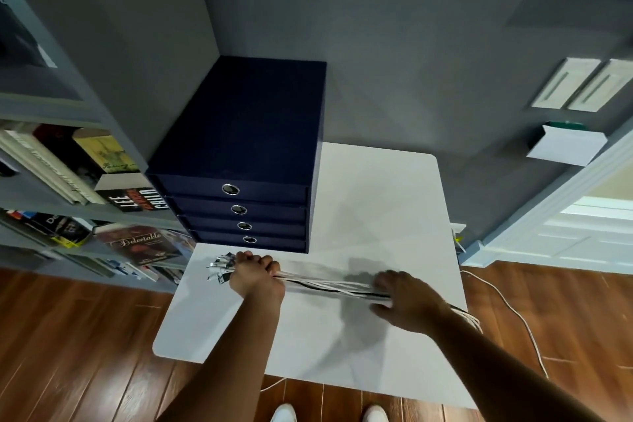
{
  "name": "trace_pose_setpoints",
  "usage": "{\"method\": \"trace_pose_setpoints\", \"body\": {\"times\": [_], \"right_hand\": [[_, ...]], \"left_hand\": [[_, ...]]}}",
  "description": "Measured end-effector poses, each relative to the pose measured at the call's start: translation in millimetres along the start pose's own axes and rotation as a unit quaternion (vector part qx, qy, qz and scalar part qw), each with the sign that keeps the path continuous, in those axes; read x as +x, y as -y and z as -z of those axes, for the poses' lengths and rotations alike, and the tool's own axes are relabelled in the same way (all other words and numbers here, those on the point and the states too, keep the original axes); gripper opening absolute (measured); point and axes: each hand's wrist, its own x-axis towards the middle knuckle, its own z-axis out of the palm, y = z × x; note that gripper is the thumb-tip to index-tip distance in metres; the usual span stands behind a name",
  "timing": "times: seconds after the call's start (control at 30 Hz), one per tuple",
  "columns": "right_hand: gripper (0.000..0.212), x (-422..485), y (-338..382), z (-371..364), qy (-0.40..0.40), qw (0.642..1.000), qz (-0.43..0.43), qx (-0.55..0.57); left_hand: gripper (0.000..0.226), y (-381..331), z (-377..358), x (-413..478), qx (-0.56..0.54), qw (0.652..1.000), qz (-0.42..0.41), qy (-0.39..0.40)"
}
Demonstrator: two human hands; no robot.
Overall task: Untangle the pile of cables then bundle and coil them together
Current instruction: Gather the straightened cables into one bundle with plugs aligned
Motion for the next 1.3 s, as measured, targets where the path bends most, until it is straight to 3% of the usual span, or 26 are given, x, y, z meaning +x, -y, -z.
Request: {"method": "trace_pose_setpoints", "body": {"times": [0.1, 0.17, 0.23, 0.37, 0.57, 0.67, 0.93, 1.13, 1.2, 1.3], "right_hand": [[0.056, 20.0, 56.8, 7.4, -0.031, 0.993, 0.086, 0.074], [0.044, 29.1, 91.1, 7.2, -0.065, 0.987, 0.12, 0.09], [0.029, 33.4, 108.3, 1.9, -0.107, 0.983, 0.135, 0.07], [0.035, 25.9, 99.6, -5.1, -0.127, 0.98, 0.148, 0.029], [0.049, 15.1, 70.9, -4.7, -0.09, 0.994, 0.05, -0.021], [0.049, 5.2, 49.7, -7.4, -0.058, 0.997, -0.056, -0.012], [0.054, -9.1, -4.3, -6.5, -0.022, 0.954, -0.291, 0.073], [0.028, -30.7, -43.3, -10.5, -0.078, 0.935, -0.341, 0.057], [0.034, -31.2, -45.9, -7.7, -0.137, 0.931, -0.329, 0.076], [0.04, -28.3, -50.9, 5.7, -0.286, 0.916, -0.28, 0.04]], "left_hand": [[0.031, 12.0, -6.3, -9.3, -0.005, 1.0, 0.008, 0.013], [0.031, 19.1, -10.2, -15.5, -0.013, 1.0, 0.013, 0.017], [0.031, 23.2, -11.9, -21.4, -0.013, 1.0, 0.01, 0.021], [0.033, 26.4, -9.6, -25.3, 0.014, 1.0, 0.0, 0.028], [0.031, 37.1, -6.8, -20.9, 0.054, 0.997, -0.024, 0.042], [0.031, 36.0, -6.8, -18.2, 0.071, 0.995, -0.043, 0.05], [0.032, 34.3, -3.9, -17.7, 0.06, 0.996, -0.038, 0.046], [0.031, 28.5, -7.1, -15.1, 0.05, 0.997, -0.032, 0.042], [0.032, 29.5, -8.1, -16.3, 0.042, 0.998, -0.023, 0.042], [0.032, 27.4, -14.4, -17.4, 0.029, 0.998, -0.011, 0.046]]}}
